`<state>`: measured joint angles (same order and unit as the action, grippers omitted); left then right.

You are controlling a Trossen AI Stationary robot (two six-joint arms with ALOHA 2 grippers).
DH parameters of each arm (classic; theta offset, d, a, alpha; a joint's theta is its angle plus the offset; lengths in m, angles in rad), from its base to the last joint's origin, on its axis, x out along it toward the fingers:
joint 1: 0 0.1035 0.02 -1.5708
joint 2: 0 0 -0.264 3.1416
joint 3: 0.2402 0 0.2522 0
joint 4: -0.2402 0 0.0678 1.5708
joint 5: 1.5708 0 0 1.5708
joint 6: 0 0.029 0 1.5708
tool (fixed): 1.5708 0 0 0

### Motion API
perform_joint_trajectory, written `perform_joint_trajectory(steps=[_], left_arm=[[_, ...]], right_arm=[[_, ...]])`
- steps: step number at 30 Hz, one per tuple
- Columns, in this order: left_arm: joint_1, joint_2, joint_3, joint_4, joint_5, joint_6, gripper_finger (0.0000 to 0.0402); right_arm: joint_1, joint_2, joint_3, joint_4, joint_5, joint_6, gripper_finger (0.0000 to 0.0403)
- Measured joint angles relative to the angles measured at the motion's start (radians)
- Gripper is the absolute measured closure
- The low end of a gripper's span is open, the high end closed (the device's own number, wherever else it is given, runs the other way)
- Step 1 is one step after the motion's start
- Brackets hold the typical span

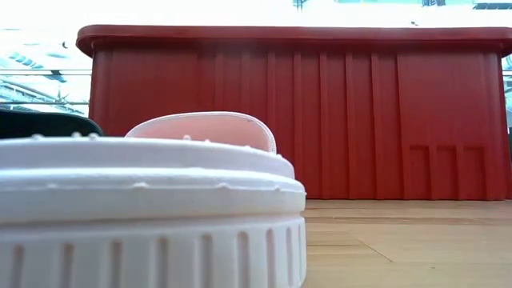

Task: Pick and place slides into bin
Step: Put the pink slide into the red bin

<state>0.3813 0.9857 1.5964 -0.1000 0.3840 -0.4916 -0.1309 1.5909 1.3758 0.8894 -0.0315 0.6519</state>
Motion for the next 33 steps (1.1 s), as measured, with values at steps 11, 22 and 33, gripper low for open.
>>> perform_joint_trajectory(steps=[11, 22, 33], left_arm=[[-0.051, -0.017, 0.001, 0.226, 0.281, -0.054, 0.0199], [-0.064, -0.018, 0.001, 0.198, 0.250, -0.096, 0.0199], [-0.063, -0.010, 0.000, 0.177, 0.257, -0.097, 0.0199]], right_arm=[[0.220, 0.000, 0.000, 0.247, 0.000, -0.105, 0.0316], [0.521, 0.000, 0.000, 0.266, 0.000, -0.520, 0.0319], [0.736, 0.001, 0.237, -0.152, 0.250, -0.970, 0.0320]])
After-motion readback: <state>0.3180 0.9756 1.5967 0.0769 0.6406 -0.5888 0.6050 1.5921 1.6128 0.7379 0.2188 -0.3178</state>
